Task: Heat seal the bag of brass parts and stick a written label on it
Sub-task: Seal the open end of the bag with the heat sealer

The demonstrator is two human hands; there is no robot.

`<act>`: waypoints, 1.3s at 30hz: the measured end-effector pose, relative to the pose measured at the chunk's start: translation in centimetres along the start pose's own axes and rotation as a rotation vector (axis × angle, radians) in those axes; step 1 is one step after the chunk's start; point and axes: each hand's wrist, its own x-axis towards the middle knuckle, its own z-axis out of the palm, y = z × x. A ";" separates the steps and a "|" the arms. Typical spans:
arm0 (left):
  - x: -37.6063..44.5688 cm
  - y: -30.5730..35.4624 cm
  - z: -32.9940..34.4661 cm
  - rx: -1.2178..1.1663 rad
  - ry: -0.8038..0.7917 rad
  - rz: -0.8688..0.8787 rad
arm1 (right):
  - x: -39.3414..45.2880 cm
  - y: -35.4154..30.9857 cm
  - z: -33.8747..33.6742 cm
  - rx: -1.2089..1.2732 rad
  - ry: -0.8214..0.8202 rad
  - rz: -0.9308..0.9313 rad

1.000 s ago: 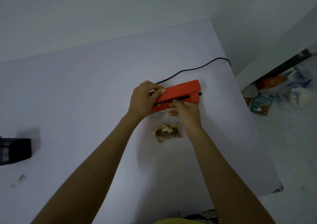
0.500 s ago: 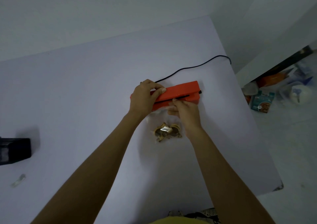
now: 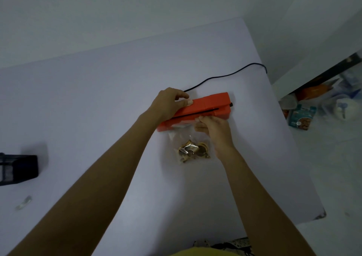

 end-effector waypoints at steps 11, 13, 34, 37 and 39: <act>0.6 0.5 -0.9 0.011 -0.091 -0.014 | 0.1 -0.2 0.4 0.033 0.040 0.049; 0.4 0.4 -0.8 -0.004 -0.090 0.002 | 0.1 -0.3 0.3 0.020 0.033 0.051; 1.3 0.9 -0.3 -0.101 -0.072 -0.144 | 0.1 -1.1 0.4 0.050 -0.008 0.132; 1.5 0.9 -0.3 -0.094 -0.072 -0.152 | 0.2 -0.8 0.7 0.036 -0.015 0.166; 1.5 0.9 -0.2 -0.091 -0.073 -0.155 | 0.3 -0.7 0.8 0.050 -0.025 0.184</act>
